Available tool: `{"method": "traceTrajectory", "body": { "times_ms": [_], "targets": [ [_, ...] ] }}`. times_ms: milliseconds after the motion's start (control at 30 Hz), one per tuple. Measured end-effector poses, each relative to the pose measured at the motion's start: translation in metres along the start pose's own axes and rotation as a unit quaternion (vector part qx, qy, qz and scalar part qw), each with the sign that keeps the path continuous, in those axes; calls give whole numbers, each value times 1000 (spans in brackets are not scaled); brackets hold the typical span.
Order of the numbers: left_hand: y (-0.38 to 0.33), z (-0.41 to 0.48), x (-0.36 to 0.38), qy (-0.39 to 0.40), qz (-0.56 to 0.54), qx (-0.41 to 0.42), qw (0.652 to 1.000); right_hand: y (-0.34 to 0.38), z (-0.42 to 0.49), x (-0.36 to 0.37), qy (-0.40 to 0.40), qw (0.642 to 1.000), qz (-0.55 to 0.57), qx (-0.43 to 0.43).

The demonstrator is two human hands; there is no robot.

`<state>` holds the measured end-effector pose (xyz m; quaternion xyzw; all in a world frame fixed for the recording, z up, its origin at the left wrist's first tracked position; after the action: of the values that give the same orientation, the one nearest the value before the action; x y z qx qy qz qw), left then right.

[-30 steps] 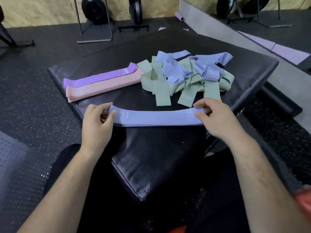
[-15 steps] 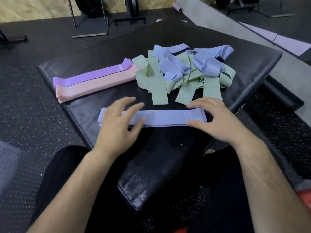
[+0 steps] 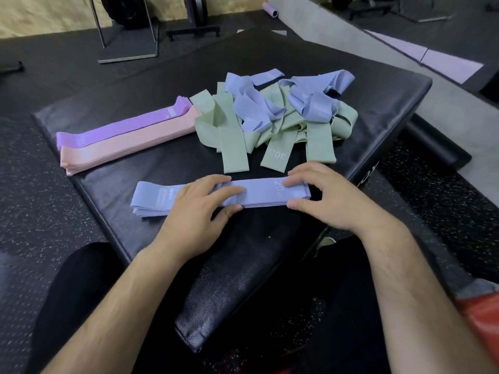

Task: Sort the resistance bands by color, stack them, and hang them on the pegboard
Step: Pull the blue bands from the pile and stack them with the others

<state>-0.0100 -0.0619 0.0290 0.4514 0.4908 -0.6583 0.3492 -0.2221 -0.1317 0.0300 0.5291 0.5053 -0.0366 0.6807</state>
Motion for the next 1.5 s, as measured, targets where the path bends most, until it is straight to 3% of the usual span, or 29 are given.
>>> {"method": "traceTrajectory", "body": {
  "times_ms": [233,533,867,1000,1133,1500],
  "targets": [
    [-12,10,-10,5,-4,-4,1000,23,0,-7,-88,994,-49,-40],
    [-33,100,-47,-33,-22,20,999,45,44,-36,-170,983,-70,-32],
    [-17,163,-13,100,69,-30,992,28,56,-35,-172,984,-55,2],
    [-21,163,-27,75,58,-30,995,27,53,-38,-170,984,-61,8],
    [-42,150,-68,0,32,17,999,38,50,-45,-189,980,-57,-6],
    [-93,101,-192,-109,-113,22,987,124,35,-104,-316,939,78,-112]
  ]
}}
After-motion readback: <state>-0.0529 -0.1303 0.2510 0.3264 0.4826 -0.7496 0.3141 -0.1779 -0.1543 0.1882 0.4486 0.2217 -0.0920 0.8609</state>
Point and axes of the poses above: each hand's wrist, its own z-axis towards the middle knuckle, its own x-axis out of the palm, y = z × x, the point moved 10 cm from there along z, towards the middle knuckle, and after that the axes turned 14 degrees about y, right-handed, at the moved point
